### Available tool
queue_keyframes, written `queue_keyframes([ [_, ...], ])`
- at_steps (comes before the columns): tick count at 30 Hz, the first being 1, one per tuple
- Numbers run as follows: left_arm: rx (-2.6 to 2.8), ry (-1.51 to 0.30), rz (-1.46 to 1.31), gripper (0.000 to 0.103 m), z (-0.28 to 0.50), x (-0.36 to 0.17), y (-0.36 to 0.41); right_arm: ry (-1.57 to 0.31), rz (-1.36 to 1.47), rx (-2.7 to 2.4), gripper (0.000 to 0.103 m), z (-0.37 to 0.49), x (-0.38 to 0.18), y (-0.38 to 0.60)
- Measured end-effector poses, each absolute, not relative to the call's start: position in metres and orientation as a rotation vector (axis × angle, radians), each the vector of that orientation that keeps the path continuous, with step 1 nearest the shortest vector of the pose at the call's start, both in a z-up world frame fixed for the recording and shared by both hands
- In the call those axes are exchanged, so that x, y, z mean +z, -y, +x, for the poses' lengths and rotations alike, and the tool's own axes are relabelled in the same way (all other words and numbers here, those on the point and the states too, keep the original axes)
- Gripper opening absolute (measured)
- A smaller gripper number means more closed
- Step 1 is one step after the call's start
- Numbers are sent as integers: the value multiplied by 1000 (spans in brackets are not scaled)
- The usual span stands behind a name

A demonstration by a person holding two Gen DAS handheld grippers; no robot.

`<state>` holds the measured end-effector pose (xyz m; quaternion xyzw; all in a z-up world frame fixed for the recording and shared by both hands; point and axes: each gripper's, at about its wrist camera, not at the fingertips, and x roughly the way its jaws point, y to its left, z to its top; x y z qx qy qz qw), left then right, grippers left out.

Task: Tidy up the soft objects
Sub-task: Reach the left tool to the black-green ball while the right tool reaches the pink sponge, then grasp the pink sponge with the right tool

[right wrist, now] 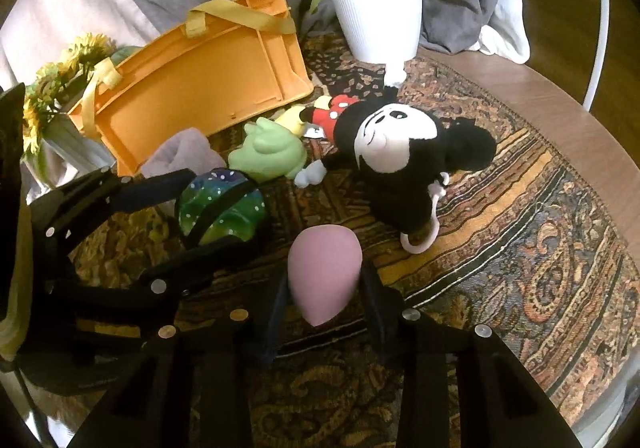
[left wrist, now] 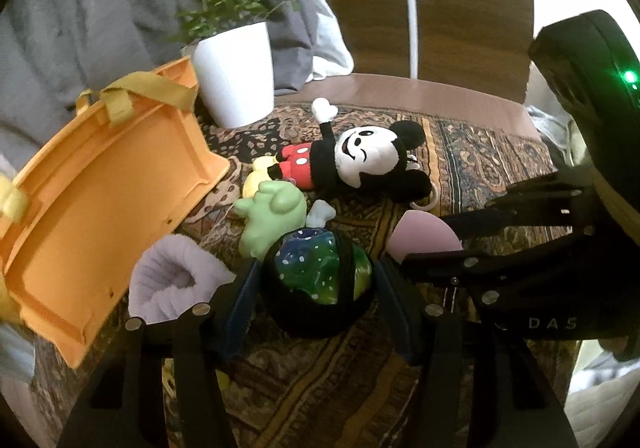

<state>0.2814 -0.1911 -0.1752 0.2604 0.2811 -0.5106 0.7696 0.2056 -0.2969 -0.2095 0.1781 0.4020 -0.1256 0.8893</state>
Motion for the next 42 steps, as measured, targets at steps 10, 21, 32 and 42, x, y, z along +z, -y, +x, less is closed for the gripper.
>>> queue_keyframes([
  [10,-976,-633,436,57,276,-154,176,-803,366,-282,37,196,-190,301],
  [21,-867,-601,306,57,273,-115,156,-703,314,-263,37,196,-141,301],
  [32,-735,-509,208,56,273,-68,137,-593,260,-195,37,206,-91,298],
  [42,-639,-497,121,2,293,-57,124,-550,234,-113,37,232,-69,292],
])
